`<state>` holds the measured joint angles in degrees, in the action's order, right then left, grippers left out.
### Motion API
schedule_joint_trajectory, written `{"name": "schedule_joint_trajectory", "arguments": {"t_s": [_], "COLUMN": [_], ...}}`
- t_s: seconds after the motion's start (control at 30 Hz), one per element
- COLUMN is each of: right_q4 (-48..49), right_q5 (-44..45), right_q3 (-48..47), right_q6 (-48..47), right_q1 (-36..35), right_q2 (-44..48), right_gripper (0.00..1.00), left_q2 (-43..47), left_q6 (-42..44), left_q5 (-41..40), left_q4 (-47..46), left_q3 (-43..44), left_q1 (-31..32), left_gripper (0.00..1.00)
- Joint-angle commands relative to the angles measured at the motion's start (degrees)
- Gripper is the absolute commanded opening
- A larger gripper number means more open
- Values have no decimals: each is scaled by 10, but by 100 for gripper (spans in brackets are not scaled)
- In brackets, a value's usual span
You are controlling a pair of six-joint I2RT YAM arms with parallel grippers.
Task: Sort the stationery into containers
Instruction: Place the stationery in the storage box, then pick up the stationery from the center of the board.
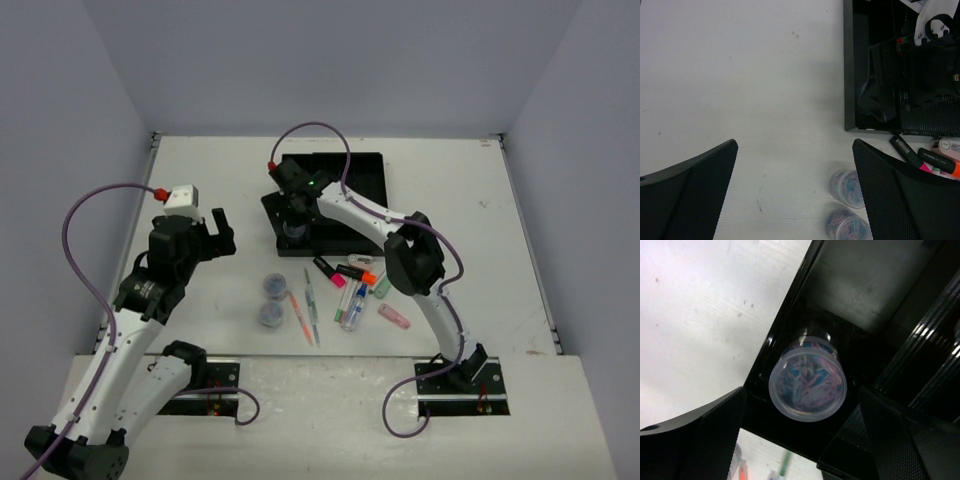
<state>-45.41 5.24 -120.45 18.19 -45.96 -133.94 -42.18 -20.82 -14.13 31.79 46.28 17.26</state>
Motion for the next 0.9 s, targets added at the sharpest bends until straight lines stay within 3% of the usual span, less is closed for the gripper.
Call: {"name": "schedule_joint_trajectory", "arguments": {"t_s": [0.0,0.13,0.37,0.53,0.6,0.87], "right_q4": [4,1,45,60,63,118], "right_q5": [35,57,108,183,211,198], "right_q3": [-17,5,157,301,355,520], "right_q6": [-11,-18,-9,27,53,83], "right_q1": [-7,-7,-1,19,24,28], "right_q2": [40,87,290,425,465,557], "right_gripper": [99,99,99,99,99,99], "left_q2": [-5,-11,-102,-206,-243,-355], "left_q6": [7,-1,-50,-139,-162,-155], "left_q5": [-5,-8,45,-82,-106,-31], "left_q4": [-23,-20,-3,25,36,-57], "left_q3": [7,10,25,44,38,-10], "left_q1": [-6,-6,24,208,252,274], "left_gripper": [100,100,100,100,100,100]}}
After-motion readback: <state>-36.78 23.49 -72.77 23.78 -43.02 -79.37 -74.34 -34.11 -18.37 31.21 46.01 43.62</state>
